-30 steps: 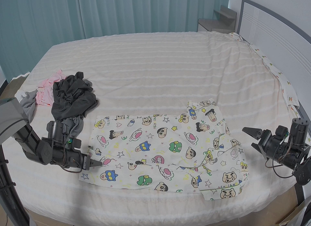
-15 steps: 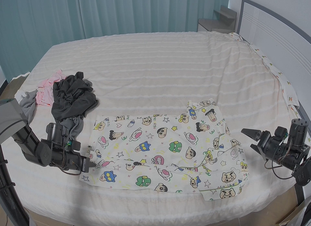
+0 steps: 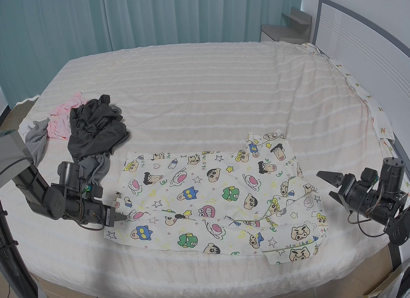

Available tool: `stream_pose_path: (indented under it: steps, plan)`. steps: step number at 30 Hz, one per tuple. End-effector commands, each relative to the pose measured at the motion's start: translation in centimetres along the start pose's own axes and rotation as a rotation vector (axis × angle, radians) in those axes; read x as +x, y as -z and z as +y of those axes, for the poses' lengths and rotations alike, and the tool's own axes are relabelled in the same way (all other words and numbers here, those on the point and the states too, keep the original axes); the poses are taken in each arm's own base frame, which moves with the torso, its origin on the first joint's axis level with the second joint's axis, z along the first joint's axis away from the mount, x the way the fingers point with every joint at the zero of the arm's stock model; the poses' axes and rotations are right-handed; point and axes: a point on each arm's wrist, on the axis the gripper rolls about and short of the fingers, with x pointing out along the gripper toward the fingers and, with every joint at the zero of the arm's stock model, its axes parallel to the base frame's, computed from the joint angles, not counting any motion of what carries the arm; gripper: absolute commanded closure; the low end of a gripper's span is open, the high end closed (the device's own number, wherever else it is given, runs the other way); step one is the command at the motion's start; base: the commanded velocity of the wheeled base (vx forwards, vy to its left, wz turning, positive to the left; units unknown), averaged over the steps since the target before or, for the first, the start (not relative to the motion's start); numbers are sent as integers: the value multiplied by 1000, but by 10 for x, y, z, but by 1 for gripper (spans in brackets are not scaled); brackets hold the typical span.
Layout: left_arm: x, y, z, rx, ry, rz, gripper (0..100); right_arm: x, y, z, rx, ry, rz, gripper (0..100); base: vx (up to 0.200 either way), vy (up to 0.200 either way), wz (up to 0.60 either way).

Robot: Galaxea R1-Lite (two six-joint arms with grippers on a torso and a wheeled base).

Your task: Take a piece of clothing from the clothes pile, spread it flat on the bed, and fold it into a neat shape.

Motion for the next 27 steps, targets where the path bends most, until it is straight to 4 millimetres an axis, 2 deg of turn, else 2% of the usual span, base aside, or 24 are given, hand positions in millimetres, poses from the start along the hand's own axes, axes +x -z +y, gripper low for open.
stream_pose_path:
  steps: [1,9,11,15,25,26,27]
  plan:
    - [1,0,0,-1,2,3,0,1,0,0,1,2,2,0,0,0,0]
    - [-7,3,-6,-18,15,-1,0,0,1,0,1,2,2,0,0,0,0]
    - [-13,-3,-17,-33,32,-29,0,0,0,-1,0,3,1,0,0,0,0]
    - [-13,-11,-25,-56,47,-72,0,0,0,0,-1,1,1,0,0,0,0]
    - [-11,-12,-28,-39,48,-91,0,-1,0,0,-2,-2,-1,0,0,0,0]
    - [-11,-12,-28,-39,47,-91,100,-1,0,0,-2,0,0,0,0,0,0]
    - [-10,-11,-28,-40,47,-88,100,-1,0,0,-2,-2,-1,0,0,0,0]
